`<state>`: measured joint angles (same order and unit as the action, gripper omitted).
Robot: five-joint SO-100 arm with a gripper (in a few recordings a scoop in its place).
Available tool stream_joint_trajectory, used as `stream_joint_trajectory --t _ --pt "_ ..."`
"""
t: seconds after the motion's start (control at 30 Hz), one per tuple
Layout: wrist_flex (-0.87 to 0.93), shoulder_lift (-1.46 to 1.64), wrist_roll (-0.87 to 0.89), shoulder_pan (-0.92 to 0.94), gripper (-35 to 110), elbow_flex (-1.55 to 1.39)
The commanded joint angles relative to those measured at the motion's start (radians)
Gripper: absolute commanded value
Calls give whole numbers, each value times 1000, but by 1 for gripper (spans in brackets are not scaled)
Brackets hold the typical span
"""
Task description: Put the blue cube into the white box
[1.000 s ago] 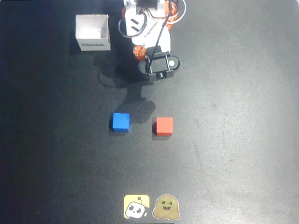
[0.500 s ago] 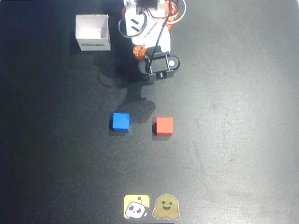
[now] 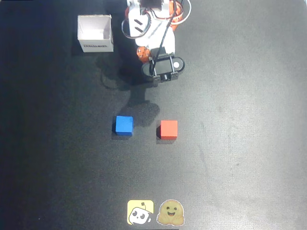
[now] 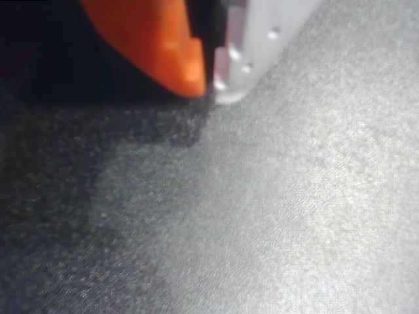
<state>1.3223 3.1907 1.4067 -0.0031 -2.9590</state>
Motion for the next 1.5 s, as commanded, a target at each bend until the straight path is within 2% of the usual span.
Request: stream_joint_trajectory --t 0.0,0.27,0.53,0.83,1.07,1.23,1.33,1.47 --pt "5 6 6 9 0 5" --pt "5 6 6 12 0 6" --pt "28 -44 6 34 0 137" --pt "-63 -693 -69 127 0 584" --pt "-250 -988 -81 166 0 673" --pt "-265 -1258 -83 184 1 857" --pt "-267 -1335 -80 192 12 923" --pt "-288 -1367 -81 204 18 948"
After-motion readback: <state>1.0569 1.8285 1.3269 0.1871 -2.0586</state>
